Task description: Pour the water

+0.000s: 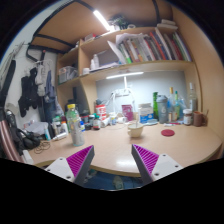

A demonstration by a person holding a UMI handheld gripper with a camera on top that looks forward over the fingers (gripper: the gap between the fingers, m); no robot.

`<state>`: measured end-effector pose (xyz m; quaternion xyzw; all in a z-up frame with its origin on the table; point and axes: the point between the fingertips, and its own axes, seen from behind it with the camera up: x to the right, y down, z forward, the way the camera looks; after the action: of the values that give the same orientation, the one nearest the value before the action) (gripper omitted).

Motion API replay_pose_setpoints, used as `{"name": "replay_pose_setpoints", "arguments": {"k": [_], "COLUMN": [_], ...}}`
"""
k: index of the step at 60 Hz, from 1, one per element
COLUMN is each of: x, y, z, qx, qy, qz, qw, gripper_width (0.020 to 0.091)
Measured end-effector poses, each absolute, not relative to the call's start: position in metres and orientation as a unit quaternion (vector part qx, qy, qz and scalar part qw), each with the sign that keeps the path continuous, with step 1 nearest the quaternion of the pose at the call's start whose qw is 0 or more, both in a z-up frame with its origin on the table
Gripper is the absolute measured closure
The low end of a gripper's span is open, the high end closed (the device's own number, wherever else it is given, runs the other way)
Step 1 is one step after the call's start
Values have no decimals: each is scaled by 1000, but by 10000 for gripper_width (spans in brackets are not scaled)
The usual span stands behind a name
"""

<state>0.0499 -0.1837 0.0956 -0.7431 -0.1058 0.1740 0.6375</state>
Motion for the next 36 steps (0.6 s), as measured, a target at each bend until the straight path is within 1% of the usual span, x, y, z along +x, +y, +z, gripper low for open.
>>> {"name": "replay_pose_setpoints", "arguments": {"k": [18,26,36], "x": [-95,-159,-214], "y": [-153,-134,-91], "z": [110,114,109], "qx": [-711,-701,-705], "qy": [-177,-201,-210], "qz": [234,231,195], "qw": [639,644,648], "gripper_width": [269,268,267]}}
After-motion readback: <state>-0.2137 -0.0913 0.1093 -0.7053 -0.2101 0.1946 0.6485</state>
